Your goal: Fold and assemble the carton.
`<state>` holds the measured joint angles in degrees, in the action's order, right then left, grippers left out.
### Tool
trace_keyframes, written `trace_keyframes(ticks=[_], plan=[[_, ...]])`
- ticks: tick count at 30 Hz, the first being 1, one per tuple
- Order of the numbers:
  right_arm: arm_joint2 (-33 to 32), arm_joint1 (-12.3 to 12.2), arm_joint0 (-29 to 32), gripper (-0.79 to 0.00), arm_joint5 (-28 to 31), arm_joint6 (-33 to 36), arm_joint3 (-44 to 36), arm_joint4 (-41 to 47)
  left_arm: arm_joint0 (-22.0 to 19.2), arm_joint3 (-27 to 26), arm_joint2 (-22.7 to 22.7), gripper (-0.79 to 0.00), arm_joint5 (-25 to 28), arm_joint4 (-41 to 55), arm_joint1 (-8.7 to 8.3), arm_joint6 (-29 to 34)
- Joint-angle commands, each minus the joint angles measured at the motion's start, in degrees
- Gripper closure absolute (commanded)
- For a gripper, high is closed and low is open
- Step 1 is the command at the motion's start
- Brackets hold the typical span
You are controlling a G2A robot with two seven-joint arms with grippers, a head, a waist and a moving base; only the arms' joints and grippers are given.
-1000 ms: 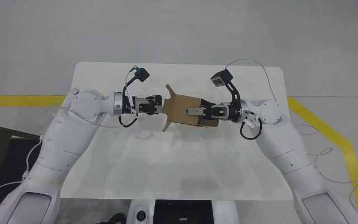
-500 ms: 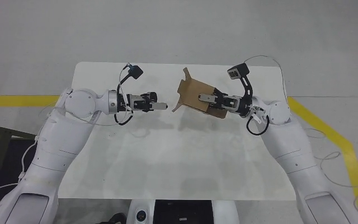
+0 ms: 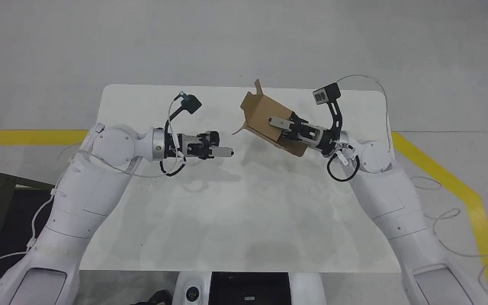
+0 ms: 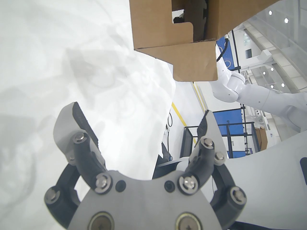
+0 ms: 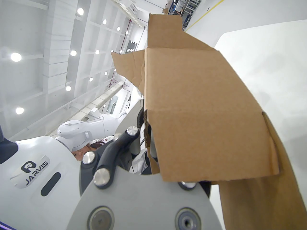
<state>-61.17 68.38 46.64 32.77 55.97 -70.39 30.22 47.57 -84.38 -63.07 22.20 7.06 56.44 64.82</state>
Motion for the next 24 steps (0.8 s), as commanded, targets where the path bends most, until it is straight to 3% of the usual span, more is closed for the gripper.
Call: trace_keyframes(ticks=[1, 24], plan=[[0.47, 0.17, -0.18, 0.000, -0.20, -0.36, -0.25, -0.52, -0.13, 0.14, 0.30, -0.785, -0.18, -0.23, 0.06, -0.27], [2.98, 1.00, -0.22, 0.000, -1.51, 5.23, -2.01, -0.29, -4.05, 5.84, 0.69, -0.785, -3.03, 1.22, 0.58, -1.88]])
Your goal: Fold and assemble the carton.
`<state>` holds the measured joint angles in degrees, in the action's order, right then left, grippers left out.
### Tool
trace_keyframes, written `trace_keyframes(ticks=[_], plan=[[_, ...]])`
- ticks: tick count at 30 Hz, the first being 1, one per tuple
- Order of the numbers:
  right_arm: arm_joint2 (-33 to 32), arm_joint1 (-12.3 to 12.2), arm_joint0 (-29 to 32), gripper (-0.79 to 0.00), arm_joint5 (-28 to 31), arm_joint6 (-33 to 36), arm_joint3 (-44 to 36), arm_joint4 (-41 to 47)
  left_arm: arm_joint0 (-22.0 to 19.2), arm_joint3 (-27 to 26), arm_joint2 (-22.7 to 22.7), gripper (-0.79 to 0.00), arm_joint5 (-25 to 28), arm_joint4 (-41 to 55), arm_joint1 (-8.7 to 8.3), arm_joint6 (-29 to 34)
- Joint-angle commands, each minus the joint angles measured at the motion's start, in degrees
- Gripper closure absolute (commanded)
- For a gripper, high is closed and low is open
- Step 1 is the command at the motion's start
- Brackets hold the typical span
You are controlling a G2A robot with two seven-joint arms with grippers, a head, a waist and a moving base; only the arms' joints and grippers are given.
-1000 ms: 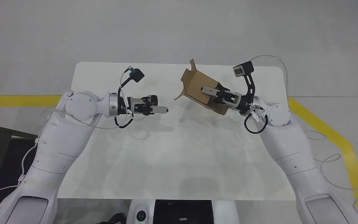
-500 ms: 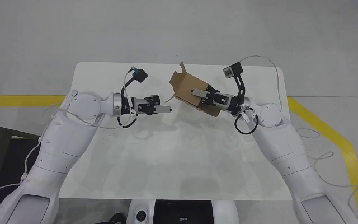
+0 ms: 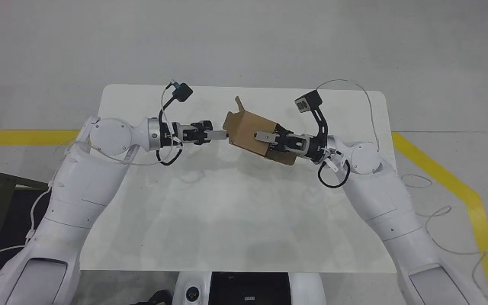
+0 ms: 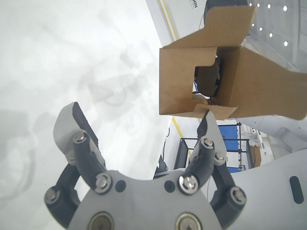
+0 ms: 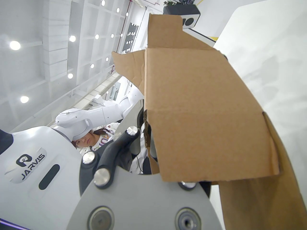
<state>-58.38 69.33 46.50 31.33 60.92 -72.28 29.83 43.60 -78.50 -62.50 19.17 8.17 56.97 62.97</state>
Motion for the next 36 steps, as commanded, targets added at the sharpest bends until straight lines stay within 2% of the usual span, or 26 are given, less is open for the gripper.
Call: trace_keyframes(ticks=[1, 16, 36], plan=[[0.41, 0.14, -0.15, 0.000, -0.13, 0.48, -0.23, 0.25, -0.15, -0.05, 0.22, -0.785, 0.05, 0.17, 0.08, -0.09], [2.39, 1.14, -1.92, 0.000, 0.16, 3.25, 1.28, 2.08, 0.01, -0.82, 0.89, -0.785, 0.54, 0.71, 0.20, 0.82], [1.84, 1.58, -2.38, 0.000, 0.43, 3.49, 3.50, 2.02, 1.12, -2.73, 0.84, -0.785, 0.22, 1.41, 0.05, 1.80]])
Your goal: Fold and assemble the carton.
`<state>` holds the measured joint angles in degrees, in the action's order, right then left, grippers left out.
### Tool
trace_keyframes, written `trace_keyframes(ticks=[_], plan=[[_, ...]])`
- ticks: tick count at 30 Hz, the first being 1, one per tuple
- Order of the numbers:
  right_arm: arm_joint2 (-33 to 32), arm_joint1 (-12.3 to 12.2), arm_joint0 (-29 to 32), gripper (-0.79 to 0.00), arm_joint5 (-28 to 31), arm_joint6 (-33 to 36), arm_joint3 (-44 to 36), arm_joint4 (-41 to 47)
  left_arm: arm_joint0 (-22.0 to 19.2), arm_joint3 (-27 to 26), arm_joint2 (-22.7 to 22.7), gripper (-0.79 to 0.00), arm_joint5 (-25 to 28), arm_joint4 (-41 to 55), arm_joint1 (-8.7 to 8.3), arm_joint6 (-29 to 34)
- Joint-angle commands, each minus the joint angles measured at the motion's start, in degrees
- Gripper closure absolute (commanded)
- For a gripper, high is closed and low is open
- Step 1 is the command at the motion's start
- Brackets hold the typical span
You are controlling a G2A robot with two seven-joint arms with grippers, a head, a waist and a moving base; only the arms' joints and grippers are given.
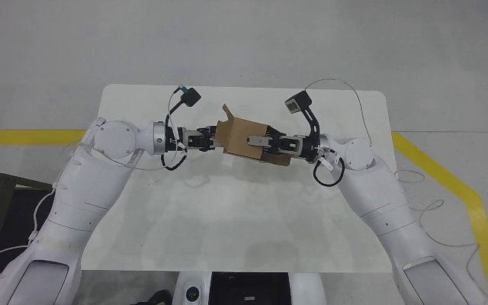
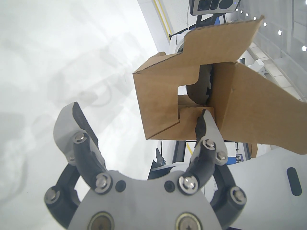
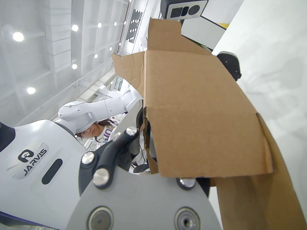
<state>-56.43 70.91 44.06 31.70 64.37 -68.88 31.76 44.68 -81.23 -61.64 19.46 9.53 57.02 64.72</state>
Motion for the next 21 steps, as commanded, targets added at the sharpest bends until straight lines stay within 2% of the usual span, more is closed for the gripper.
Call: trace_keyframes(ticks=[1, 7, 16, 21], plan=[[-0.21, -0.01, 0.09, 0.000, 0.07, 0.06, 0.18, 0.10, 0.08, -0.01, -0.02, -0.785, -0.17, 0.03, -0.02, 0.05], [-1.15, -0.23, 0.60, 0.000, -0.12, 0.73, 1.02, -0.08, -0.22, 0.90, -0.70, -0.785, -0.23, -0.31, -0.14, -0.39], [-0.81, -0.71, 1.50, 0.000, -3.73, 9.13, 1.89, 0.83, -2.36, 6.16, -2.36, -0.785, 0.05, -2.02, -0.37, -2.06], [1.04, -0.36, 1.37, 0.000, -5.07, 13.28, 1.30, 2.37, -3.38, 8.06, -1.76, -0.785, 0.51, -2.46, -0.13, -2.80]])
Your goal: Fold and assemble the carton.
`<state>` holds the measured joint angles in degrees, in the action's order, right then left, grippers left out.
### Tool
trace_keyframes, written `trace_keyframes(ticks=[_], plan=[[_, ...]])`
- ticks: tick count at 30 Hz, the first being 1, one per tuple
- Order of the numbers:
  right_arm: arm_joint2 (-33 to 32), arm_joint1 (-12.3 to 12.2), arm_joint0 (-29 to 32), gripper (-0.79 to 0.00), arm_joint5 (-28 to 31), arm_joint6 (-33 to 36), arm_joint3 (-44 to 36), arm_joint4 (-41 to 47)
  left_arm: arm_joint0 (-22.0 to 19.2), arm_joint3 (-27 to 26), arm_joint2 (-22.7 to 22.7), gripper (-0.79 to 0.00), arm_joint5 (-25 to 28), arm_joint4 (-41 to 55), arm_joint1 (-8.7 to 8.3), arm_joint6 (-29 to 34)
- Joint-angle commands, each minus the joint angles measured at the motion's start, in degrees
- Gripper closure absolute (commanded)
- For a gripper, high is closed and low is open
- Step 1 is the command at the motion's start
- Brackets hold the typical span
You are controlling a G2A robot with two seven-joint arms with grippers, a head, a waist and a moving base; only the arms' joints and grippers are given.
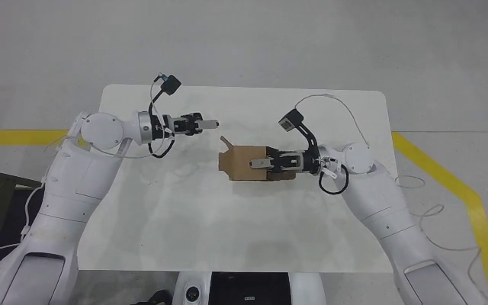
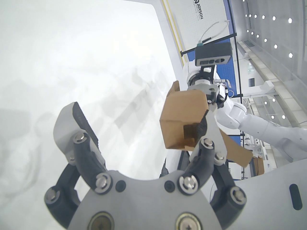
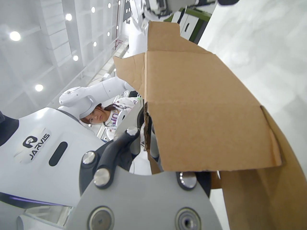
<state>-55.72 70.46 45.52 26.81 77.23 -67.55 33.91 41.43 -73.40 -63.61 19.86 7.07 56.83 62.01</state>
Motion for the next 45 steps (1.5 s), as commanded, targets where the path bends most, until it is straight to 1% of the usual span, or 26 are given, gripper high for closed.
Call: trace_keyframes(ticks=[1, 6, 11, 18, 28, 45], plan=[[0.75, 0.19, -0.17, 0.000, -0.49, 0.73, -0.29, 0.39, -0.26, 0.41, 0.41, -0.785, 0.15, -0.15, 0.12, -0.21], [2.23, 0.60, -0.76, 0.000, -1.12, 1.36, -1.21, 1.18, -0.32, 0.29, 1.63, -0.785, 0.21, -0.35, 0.42, -0.35], [2.49, 0.79, -1.55, 0.000, -0.24, 0.48, -0.54, 1.28, 0.02, -0.75, 2.17, -0.785, 0.51, 0.05, 0.51, 0.35], [0.72, 0.71, -1.66, 0.000, 2.57, -3.39, 2.61, 0.62, 0.93, -1.56, 1.27, -0.785, 0.80, 0.36, 0.14, 1.67], [-0.61, 0.62, -1.08, 0.000, 3.18, -6.96, 2.46, -0.58, 2.88, -3.28, 0.14, -0.785, 0.34, 1.35, -0.37, 2.89], [2.86, 2.38, -3.22, 0.000, 4.04, -6.75, 2.89, 0.55, 3.60, -5.32, 0.39, -0.785, -0.66, 1.93, -0.45, 2.94]])
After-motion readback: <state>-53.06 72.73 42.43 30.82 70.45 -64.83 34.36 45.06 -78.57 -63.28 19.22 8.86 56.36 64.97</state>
